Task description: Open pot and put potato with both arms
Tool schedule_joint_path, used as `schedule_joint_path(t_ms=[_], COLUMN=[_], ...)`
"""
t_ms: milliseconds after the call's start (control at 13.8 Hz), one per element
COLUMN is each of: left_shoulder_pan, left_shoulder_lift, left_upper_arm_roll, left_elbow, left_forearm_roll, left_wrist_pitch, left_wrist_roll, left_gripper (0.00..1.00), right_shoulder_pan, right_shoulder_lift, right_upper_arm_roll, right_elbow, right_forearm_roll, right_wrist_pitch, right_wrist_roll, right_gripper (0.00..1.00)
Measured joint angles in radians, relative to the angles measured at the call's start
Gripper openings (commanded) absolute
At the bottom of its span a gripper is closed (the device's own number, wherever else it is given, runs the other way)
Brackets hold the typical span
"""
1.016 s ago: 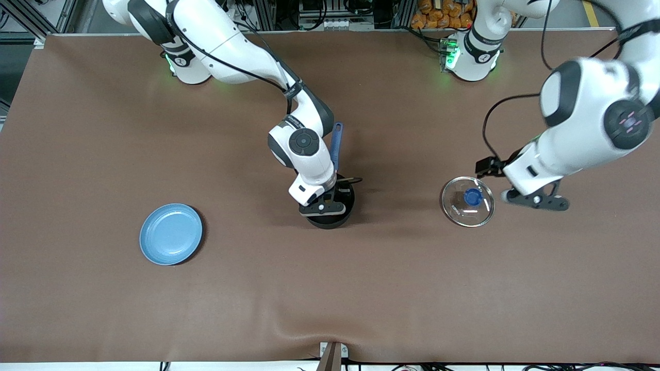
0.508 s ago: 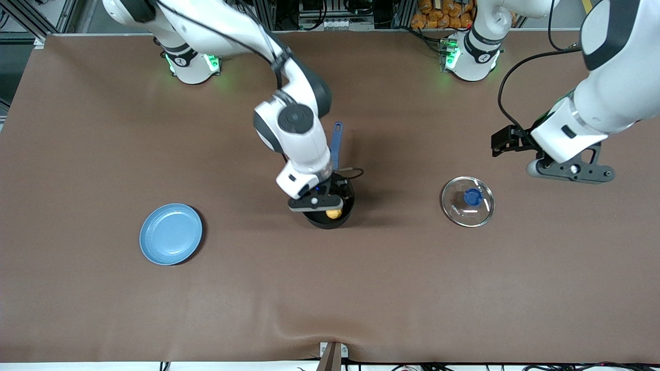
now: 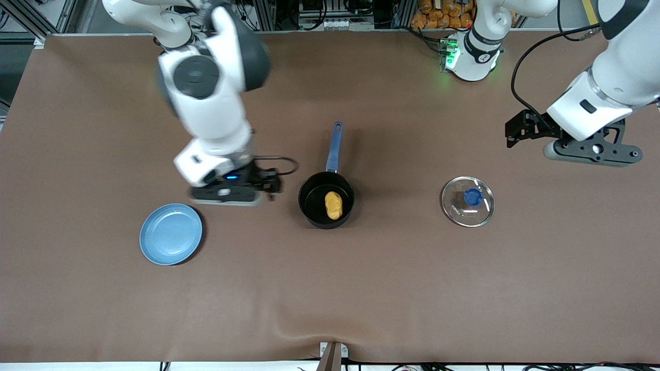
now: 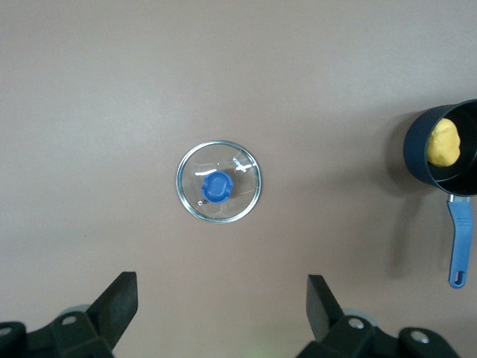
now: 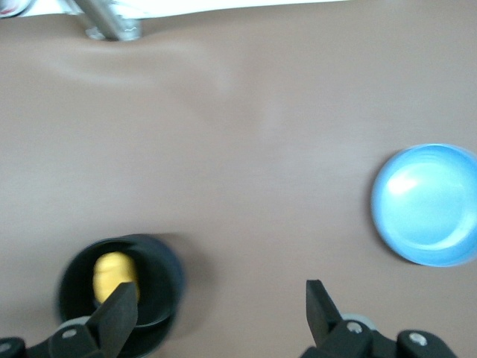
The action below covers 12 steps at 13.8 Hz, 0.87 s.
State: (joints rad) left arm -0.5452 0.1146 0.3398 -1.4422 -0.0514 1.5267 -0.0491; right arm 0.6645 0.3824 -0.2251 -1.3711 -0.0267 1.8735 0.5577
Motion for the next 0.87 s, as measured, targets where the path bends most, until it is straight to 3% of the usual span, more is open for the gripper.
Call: schedule_joint_path(t_ms=[145, 508, 653, 870], left_shoulder_pan=[0.153, 0.490, 0.534, 0.537], left_shoulder_lift=[-0.003, -0.020, -0.039, -0.083], left_upper_arm_roll=[-0.157, -0.546, -0.600, -0.607], left_elbow=[0.000, 0.001, 0.001, -0.019], left_forearm_roll=[0.007, 0.091, 0.095, 0.095], left_wrist_pitch=[0.000, 0.002, 0.002, -0.001], left_wrist_roll=[-0.001, -0.004, -0.013, -0.060], left_gripper=[1.00, 1.00, 1.00, 1.00], right_shoulder_pan=[-0.034, -0.179, -0.237, -0.317], right_shoulder_lift=[-0.037, -0.129, -0.165, -0.219], right_upper_arm_roll=[-0.043, -0.057, -0.059, -0.059], right_elbow=[-0.005, -0.062, -0.097, -0.157], right_forearm_roll=[0.000, 0.001, 0.001, 0.002], right_wrist_pitch=[-0.072, -0.099, -0.100, -0.100], right_wrist_roll=[-0.045, -0.291, -0.384, -0.499], right_gripper=[1.00, 1.00, 1.00, 1.00])
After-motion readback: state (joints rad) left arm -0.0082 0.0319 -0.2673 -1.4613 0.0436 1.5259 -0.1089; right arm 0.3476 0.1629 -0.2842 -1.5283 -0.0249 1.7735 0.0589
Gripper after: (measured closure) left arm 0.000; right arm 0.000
